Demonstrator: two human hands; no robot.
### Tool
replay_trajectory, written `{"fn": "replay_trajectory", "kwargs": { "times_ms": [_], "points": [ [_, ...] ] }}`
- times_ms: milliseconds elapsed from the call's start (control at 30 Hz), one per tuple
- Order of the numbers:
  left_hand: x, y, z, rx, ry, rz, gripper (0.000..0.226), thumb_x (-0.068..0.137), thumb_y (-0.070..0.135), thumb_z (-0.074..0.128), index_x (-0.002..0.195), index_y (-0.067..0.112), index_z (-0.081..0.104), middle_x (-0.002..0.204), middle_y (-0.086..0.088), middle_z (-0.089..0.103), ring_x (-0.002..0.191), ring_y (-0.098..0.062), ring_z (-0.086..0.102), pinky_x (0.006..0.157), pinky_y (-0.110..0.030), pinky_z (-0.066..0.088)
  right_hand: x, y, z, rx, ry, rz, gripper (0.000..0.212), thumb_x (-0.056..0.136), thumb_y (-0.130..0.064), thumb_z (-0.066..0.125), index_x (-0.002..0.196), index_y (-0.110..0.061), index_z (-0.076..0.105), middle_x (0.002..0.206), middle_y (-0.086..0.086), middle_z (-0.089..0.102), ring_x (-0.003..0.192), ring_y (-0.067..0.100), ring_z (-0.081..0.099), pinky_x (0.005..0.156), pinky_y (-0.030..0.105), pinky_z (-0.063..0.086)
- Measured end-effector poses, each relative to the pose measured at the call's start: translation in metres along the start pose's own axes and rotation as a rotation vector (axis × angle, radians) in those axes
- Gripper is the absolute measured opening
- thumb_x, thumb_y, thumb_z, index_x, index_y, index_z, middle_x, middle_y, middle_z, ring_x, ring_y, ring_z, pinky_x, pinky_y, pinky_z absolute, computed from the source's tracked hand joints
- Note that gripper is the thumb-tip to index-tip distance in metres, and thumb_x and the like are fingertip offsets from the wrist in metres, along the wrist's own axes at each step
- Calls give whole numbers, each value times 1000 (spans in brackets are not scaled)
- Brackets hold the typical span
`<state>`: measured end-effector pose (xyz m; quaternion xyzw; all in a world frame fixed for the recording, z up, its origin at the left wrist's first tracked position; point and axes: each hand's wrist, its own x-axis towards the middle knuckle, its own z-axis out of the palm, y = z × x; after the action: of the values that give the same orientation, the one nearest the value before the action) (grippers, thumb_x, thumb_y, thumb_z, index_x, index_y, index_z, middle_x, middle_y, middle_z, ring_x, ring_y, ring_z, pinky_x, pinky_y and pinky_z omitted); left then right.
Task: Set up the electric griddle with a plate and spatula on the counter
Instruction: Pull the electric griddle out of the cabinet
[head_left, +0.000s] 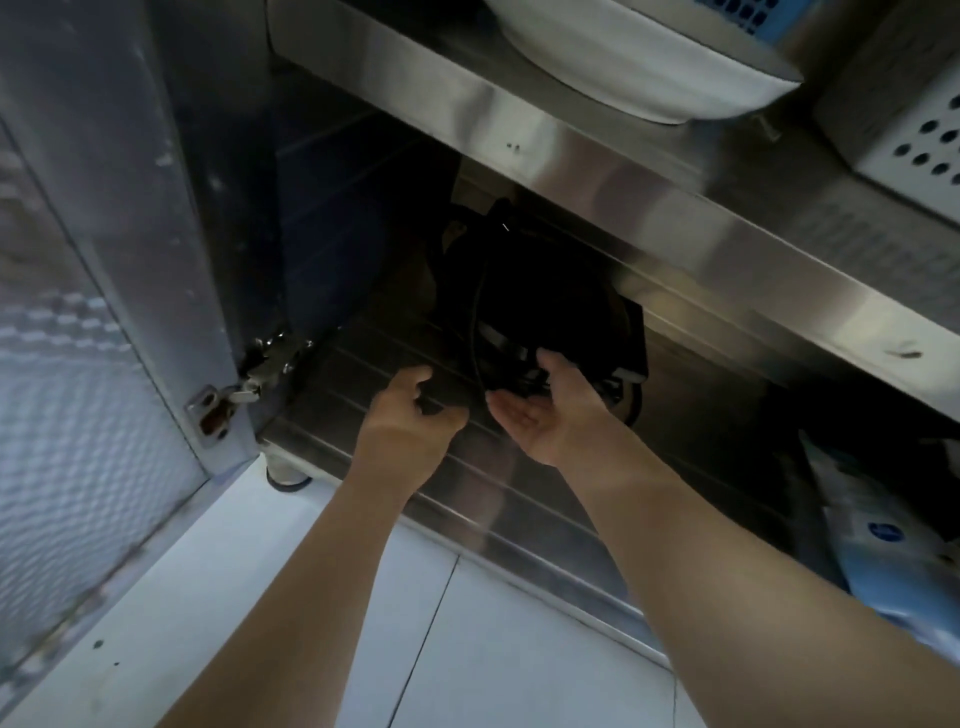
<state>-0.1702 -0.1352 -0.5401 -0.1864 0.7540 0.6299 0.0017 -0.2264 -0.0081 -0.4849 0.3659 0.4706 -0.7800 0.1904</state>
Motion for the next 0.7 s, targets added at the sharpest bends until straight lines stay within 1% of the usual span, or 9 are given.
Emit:
{"fn": "replay_trajectory", "kwargs": {
  "times_ms": [33,67,167,233,300,400,467,567,700],
  "points": [
    [2,-2,0,12,4,1,62,81,24,70,137,21,44,133,-10,50,114,-21,52,90,-26,40,4,-1,7,30,-16,10,58,88,-35,65,134,-7,44,101,23,59,97,34,62,88,41,53],
    [5,-3,0,15,15,4,61,82,25,69,137,20,44,134,-10,50,114,-20,52,88,-25,39,9,-1,14,51,-23,20,59,86,-39,67,133,-11,46,100,24,58,94,34,61,86,42,55],
    [11,-4,1,6,42,11,58,82,27,68,135,21,46,133,-7,51,106,-14,51,85,-25,37,22,1,25,47,23,57,67,79,-51,70,131,-13,50,121,22,59,107,33,63,76,37,59],
    [11,-3,4,-5,45,12,55,83,27,67,134,22,47,133,-5,51,103,-11,50,84,-25,37,29,3,26,26,72,53,70,76,-56,71,127,-12,52,122,18,61,98,30,66,70,33,60],
    [7,-3,6,12,41,17,53,83,27,67,132,23,48,131,-4,52,106,-12,51,85,-24,37,35,5,23,-45,139,34,70,71,-59,72,122,-13,56,117,11,63,82,20,63,56,25,53],
    [3,-5,5,26,34,5,50,83,24,66,131,21,50,130,-6,53,110,-15,52,86,-24,37,41,9,16,-117,172,-5,63,66,-59,74,111,-16,63,105,4,63,58,9,49,37,17,35],
    [3,-3,4,23,43,-12,50,83,24,65,131,21,50,128,-6,54,104,-13,52,85,-24,37,44,12,11,-97,169,-36,58,65,-57,77,106,-17,66,104,4,68,49,7,43,33,12,30],
    [1,3,4,11,64,-23,51,83,24,65,132,22,50,124,-6,54,93,-12,53,82,-25,39,43,15,-1,-106,151,-63,55,65,-55,78,101,-16,68,113,9,71,46,7,41,31,12,29],
    [-8,14,9,6,76,-10,59,85,25,64,138,23,39,134,-6,47,108,-17,50,89,-29,40,33,23,-31,-144,91,-93,51,66,-55,77,100,-17,68,106,11,73,37,6,39,32,16,28]
  ]
}}
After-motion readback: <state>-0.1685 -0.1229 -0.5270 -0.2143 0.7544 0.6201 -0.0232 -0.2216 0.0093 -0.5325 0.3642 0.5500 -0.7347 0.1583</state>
